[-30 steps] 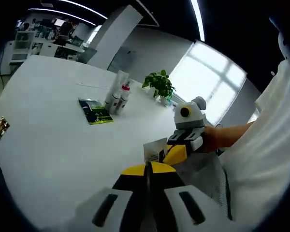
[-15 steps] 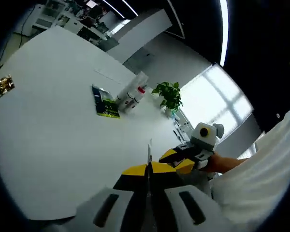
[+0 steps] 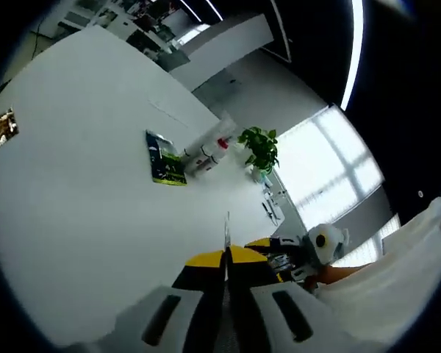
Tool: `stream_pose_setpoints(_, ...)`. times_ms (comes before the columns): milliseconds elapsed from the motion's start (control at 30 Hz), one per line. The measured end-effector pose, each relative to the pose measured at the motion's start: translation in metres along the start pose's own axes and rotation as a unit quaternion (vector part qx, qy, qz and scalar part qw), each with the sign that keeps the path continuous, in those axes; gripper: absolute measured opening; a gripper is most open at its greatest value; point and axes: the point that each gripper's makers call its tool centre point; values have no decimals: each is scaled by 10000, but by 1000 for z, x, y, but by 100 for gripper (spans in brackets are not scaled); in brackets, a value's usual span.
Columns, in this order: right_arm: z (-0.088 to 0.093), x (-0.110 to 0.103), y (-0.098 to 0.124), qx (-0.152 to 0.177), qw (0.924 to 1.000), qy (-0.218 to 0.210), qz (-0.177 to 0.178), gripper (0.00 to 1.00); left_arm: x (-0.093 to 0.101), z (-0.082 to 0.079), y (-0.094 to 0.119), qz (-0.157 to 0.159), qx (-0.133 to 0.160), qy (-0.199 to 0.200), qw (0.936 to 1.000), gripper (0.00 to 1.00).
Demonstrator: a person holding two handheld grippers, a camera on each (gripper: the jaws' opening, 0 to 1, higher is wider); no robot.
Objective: Arrange the skincare products in the storage area until every visible bottle or jar stands upright without overlapping.
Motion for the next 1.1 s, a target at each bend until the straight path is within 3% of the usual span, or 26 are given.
stream_pose_setpoints(67, 2, -2, -2, -204, 9988, 446, 48, 37, -1, -10, 0, 12, 33, 69, 10000, 0)
stream_pose_setpoints(133, -2, -7, -3, -133, 9964, 835, 44, 34, 0, -19, -3, 102, 10, 234, 9997, 0)
stream_pose_setpoints(267, 4, -11, -3, -254, 9959, 862, -83, 26, -4, -39, -8, 44, -33, 352, 9994, 0)
stream_pose_setpoints(467, 7, -4, -2, -277, 9972, 688, -10, 24, -3, -73, -17, 132, -25, 580, 9982, 0)
stream_pose_setpoints(700, 7, -1, -1, -267, 9975, 661, 33, 24, -1, -99, -29, 236, 38, 757, 9968, 0)
stream_pose_setpoints(767, 7, 1, 0, -247, 9977, 629, 59, 24, 5, -88, -35, 365, -274, 840, 9954, 0)
stream_pose_setpoints(867, 6, 9, 2, -166, 9989, 394, 186, 25, 1, -63, -43, 185, -835, 440, 9954, 0)
stream_pose_setpoints(967, 2, 16, 4, 28, 9997, -109, 223, 28, 1, -34, -47, 46, -1475, -190, 9889, 0)
stream_pose_setpoints(1033, 1, 19, 5, 85, 9993, -281, 220, 31, 0, -15, -49, -107, -1857, -989, 9776, 0)
stream_pose_setpoints(1100, 0, 20, 5, 104, 9992, -333, 212, 32, 2, 5, -51, -194, -2242, -1783, 9579, 0)
Point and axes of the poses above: the point that each gripper's makers call its tool centre point, and the gripper's own axes: y roughly backward along the fingers, x roughly to its right, z roughly out of its underside, and after that the axes turned 5 degrees about y, right-handed
